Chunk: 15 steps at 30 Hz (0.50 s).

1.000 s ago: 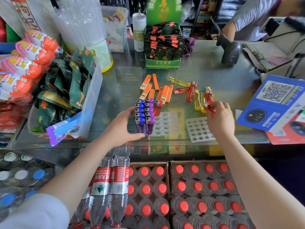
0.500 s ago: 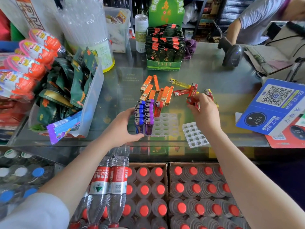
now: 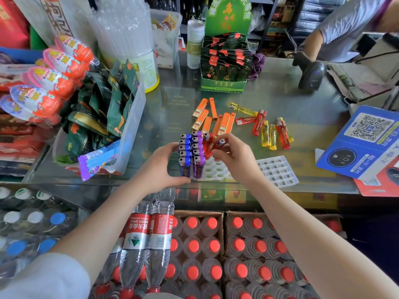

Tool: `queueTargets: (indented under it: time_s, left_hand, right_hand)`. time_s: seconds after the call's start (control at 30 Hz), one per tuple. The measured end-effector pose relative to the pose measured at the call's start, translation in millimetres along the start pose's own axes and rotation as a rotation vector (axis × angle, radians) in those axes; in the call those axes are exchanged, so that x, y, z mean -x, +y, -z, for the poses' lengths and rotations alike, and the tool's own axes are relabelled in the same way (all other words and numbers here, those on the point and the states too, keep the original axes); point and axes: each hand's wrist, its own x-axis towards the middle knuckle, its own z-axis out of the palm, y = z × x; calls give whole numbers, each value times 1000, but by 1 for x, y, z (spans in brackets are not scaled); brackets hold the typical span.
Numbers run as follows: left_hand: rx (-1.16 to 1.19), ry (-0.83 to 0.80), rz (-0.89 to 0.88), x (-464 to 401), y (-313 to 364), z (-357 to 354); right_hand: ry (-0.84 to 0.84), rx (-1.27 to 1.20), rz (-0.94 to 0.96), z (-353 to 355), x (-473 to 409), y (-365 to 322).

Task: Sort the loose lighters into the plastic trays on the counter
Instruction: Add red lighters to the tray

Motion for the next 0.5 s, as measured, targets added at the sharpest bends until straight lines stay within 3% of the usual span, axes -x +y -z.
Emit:
queueTargets:
  time_s: [0.23, 0.5]
  left_hand:
    - [56, -47, -66, 1, -4, 3]
    - [57, -23, -70, 0, -9, 0]
  right_hand:
    - [-5, 283, 132, -11, -1, 0]
    - [72, 428, 110, -16, -5, 5]
